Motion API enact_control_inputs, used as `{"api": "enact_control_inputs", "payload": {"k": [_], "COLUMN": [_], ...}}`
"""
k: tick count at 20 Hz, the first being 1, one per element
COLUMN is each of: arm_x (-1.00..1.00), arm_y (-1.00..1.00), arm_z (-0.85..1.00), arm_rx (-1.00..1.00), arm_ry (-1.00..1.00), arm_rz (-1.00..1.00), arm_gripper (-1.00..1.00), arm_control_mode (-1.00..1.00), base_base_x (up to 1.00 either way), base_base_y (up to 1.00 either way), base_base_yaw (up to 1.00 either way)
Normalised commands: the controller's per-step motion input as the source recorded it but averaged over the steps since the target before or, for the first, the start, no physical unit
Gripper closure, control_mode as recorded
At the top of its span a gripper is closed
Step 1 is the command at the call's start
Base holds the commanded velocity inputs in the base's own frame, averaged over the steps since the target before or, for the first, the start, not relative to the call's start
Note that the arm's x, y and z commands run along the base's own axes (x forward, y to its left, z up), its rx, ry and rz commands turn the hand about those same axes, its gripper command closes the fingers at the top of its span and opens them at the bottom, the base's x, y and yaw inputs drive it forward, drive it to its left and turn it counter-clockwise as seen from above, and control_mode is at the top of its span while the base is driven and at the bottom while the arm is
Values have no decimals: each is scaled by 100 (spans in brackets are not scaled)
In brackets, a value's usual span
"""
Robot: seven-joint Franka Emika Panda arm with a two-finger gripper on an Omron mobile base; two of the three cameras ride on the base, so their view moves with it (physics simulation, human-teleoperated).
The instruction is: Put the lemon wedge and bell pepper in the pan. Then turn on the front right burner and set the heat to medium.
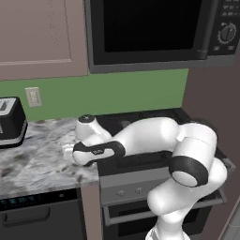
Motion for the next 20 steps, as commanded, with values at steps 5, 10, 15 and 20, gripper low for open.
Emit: {"api": "enact_control_inputs", "payload": {"k": [5,10,15,20], "arm_x": [-19,5,9,1], "arm_y": [-56,-53,-27,-17], "arm_z": [29,63,65,15], "arm_rx": [0,0,0,-3], "arm_ry": [0,1,10,16], "arm_rz": [16,9,4,0], "arm_gripper": [100,100,100,100], "arm_control_mode": [-100,-100,-100,-100], "base_base_x": [0,0,0,0], "base_base_y": [0,0,0,0], "base_base_yaw": [0,0,0,0]}}
